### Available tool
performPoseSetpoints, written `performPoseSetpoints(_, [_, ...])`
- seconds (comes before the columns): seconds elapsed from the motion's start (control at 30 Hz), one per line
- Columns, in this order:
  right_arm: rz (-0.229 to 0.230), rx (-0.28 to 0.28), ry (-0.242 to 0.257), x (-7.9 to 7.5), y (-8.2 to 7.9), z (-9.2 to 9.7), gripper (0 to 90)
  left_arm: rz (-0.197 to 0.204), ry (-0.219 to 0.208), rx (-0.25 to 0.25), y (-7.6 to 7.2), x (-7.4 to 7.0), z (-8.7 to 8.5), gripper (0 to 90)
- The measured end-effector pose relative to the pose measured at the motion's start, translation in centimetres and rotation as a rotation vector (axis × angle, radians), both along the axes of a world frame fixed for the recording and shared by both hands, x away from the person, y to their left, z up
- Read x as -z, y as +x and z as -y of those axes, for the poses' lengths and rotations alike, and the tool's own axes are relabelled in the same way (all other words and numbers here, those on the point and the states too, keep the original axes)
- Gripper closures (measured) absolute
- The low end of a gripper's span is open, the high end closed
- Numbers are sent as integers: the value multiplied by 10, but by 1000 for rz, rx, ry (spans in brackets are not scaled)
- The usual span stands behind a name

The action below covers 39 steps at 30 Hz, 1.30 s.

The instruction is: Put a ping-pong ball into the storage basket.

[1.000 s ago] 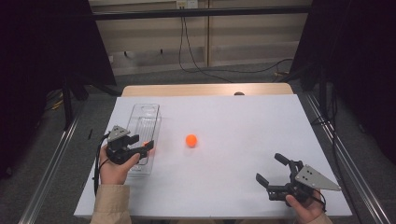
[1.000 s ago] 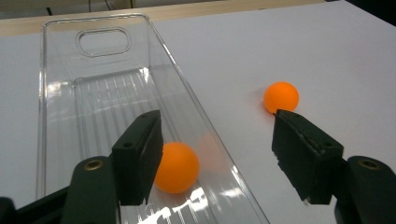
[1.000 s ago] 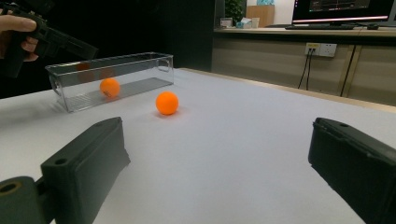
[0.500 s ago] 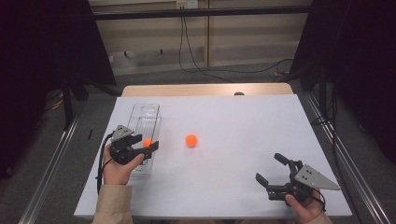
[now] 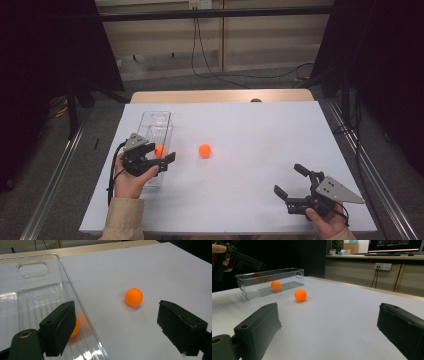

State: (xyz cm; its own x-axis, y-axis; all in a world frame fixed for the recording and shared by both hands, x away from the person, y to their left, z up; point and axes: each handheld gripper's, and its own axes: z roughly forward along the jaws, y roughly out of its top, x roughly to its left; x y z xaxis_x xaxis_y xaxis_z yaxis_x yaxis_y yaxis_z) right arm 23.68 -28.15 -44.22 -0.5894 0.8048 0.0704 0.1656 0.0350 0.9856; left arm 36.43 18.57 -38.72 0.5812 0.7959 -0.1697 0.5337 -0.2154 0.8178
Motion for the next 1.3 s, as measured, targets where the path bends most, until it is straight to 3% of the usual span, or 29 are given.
performPoseSetpoints(1.3, [-19, -3, -2, 2, 6, -3, 26, 9, -5, 45, 0, 4, 27, 110])
